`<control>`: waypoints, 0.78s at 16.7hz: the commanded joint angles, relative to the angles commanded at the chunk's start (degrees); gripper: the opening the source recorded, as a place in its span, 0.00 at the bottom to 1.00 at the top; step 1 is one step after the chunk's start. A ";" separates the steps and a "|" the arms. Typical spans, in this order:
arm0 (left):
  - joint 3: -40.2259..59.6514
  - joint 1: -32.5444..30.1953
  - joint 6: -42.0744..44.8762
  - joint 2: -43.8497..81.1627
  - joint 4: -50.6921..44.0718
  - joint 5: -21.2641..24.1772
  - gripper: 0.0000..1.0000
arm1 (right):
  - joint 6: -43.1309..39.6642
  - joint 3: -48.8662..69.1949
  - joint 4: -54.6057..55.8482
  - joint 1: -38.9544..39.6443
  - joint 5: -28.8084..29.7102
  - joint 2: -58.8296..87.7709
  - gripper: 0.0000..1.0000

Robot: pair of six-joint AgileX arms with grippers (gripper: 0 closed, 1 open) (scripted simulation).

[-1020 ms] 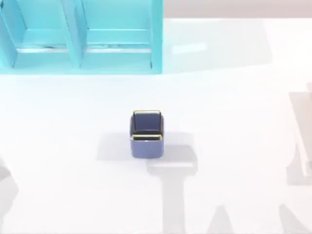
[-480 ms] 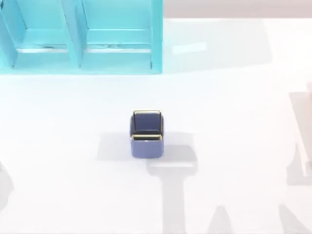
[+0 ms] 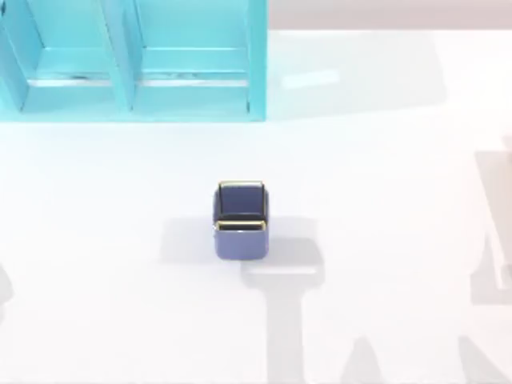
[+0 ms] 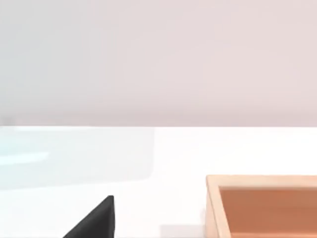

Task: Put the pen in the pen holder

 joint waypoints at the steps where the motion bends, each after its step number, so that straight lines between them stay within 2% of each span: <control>1: -0.22 -0.82 -0.82 1.09 1.57 -0.25 1.00 | 0.00 0.00 0.00 0.00 0.00 0.00 1.00; 6: -0.38 -1.55 -1.55 2.04 2.84 -0.47 1.00 | 0.00 0.00 0.00 0.00 0.00 0.00 1.00; 13: -0.38 -1.55 -1.55 2.04 2.84 -0.47 0.47 | 0.00 0.00 0.00 0.00 0.00 0.00 1.00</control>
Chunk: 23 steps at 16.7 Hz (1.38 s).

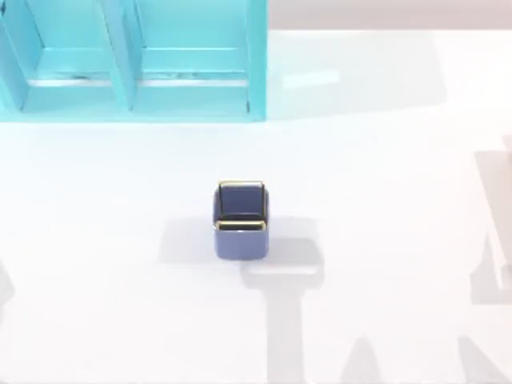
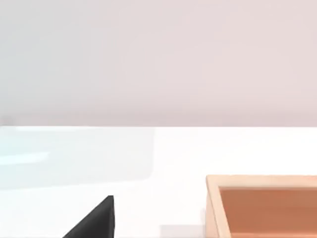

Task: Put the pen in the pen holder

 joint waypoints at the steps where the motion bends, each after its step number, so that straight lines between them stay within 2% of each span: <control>1: 0.00 0.00 0.00 0.00 0.00 0.00 0.40 | 0.00 0.00 0.00 0.00 0.00 0.00 1.00; 6: 0.00 0.00 0.00 0.00 0.00 0.00 0.02 | 0.00 0.00 0.00 0.00 0.00 0.00 1.00; 7: 0.00 0.00 0.00 0.00 0.00 0.00 0.00 | 0.00 0.00 0.00 0.00 0.00 0.00 1.00; 14: 0.00 0.00 0.00 0.00 0.00 0.00 0.00 | 0.00 0.00 0.00 0.00 0.00 0.00 1.00; 15: 0.88 3.19 2.05 -5.31 -5.38 -0.98 0.00 | 0.00 0.00 0.00 0.00 0.00 0.00 1.00; 20: 2.33 7.49 5.70 -8.81 -11.95 -0.13 0.00 | 0.00 0.00 0.00 0.00 0.00 0.00 1.00; 23: 3.65 12.73 11.45 -14.56 -23.14 0.90 0.00 | 0.00 0.00 0.00 0.00 0.00 0.00 1.00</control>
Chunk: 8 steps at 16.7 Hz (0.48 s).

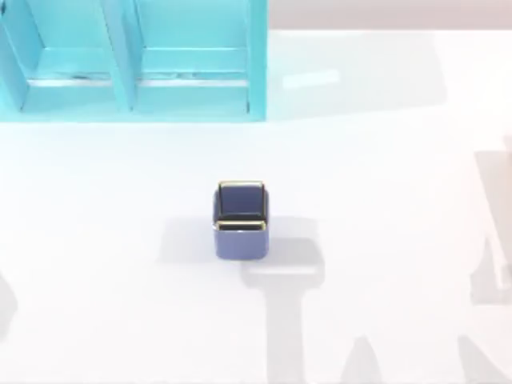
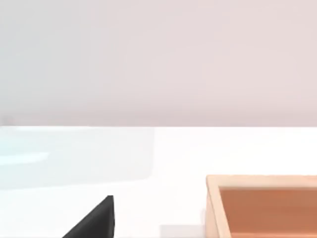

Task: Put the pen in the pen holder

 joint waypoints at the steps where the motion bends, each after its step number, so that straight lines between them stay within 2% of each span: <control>1: 0.39 1.91 2.24 -2.27 -4.72 0.37 0.00 | 0.00 0.00 0.00 0.00 0.00 0.00 1.00; 5: 1.93 9.51 11.38 -12.01 -23.05 1.85 0.00 | 0.00 0.00 0.00 0.00 0.00 0.00 1.00; 8: 2.83 13.81 16.75 -18.57 -31.35 2.80 0.00 | 0.00 0.00 0.00 0.00 0.00 0.00 1.00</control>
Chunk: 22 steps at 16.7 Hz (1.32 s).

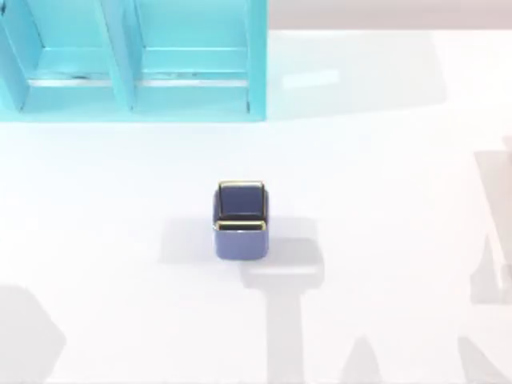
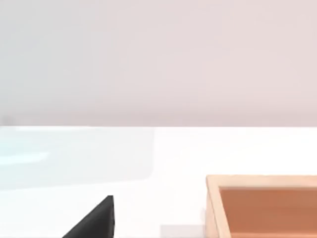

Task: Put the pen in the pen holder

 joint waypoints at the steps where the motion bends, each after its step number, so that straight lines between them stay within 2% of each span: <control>1: 0.15 0.87 1.13 -1.47 -1.52 0.21 0.00 | 0.00 0.00 0.00 0.00 0.00 0.00 1.00; 8: 0.38 0.79 1.83 -2.27 -2.14 -0.33 0.00 | 0.00 0.00 0.00 0.00 0.00 0.00 1.00; 10: 1.97 -2.00 0.43 -1.29 0.17 -3.24 0.00 | 0.00 0.00 0.00 0.00 0.00 0.00 1.00; 12: 4.55 -7.07 -1.93 0.71 3.78 -8.44 0.00 | 0.00 0.00 0.00 0.00 0.00 0.00 1.00; 15: 9.09 -18.98 -6.83 5.39 10.40 -20.39 0.00 | 0.00 0.00 0.00 0.00 0.00 0.00 1.00; 17: 11.84 -29.77 -10.82 9.31 15.03 -31.02 0.00 | 0.00 0.00 0.00 0.00 0.00 0.00 1.00; 22: 16.40 -63.42 -22.36 19.76 25.59 -65.11 0.00 | 0.00 0.00 0.00 0.00 0.00 0.00 1.00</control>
